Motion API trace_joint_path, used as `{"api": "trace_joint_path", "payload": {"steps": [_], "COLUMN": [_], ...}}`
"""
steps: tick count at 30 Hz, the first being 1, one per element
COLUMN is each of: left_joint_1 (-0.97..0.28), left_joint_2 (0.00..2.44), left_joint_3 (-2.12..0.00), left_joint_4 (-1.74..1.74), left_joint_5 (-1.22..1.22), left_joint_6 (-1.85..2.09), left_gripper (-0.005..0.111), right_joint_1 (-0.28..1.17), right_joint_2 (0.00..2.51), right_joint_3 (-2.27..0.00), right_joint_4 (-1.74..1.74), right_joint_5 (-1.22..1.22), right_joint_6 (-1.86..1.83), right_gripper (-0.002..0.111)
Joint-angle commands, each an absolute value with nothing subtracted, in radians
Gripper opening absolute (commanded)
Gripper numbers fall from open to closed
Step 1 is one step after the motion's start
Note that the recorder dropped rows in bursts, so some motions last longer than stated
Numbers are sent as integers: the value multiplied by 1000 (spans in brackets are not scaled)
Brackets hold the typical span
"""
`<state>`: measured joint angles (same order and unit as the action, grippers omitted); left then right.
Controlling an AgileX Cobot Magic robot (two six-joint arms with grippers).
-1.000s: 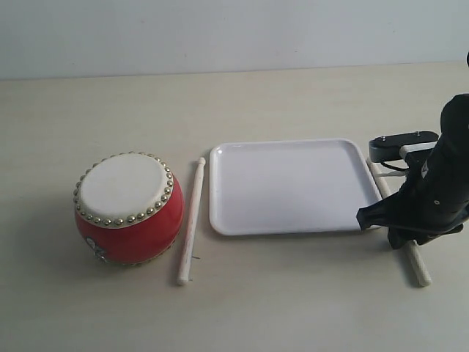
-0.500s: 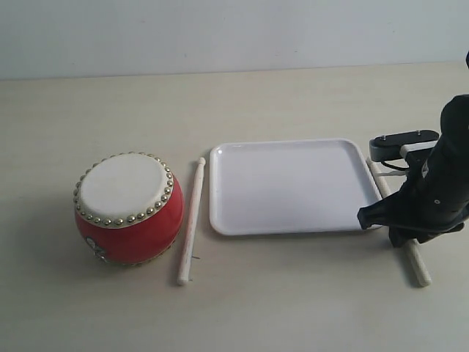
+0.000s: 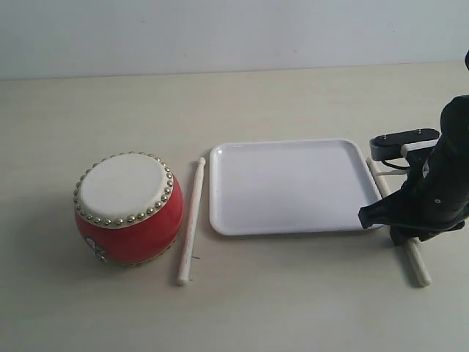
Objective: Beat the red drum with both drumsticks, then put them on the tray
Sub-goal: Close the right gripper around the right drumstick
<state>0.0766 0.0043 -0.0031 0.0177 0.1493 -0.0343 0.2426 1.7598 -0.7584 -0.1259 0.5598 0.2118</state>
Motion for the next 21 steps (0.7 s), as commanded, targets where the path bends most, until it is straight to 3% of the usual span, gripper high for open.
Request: {"api": "trace_joint_path", "payload": {"steps": [1, 21], "left_joint_1": [80, 80], "left_joint_2": [0, 0], "left_joint_3": [0, 0], "left_joint_4": [13, 13], "left_joint_5": [147, 147], "left_joint_6": [-36, -36], "left_gripper": [0, 0], "right_joint_1": [245, 245], "right_joint_2": [1760, 1760], "right_joint_3": [-764, -764], "right_joint_4": [-136, -119], "right_joint_5": [548, 579], "right_joint_6": [213, 213], "right_gripper": [38, 38]}}
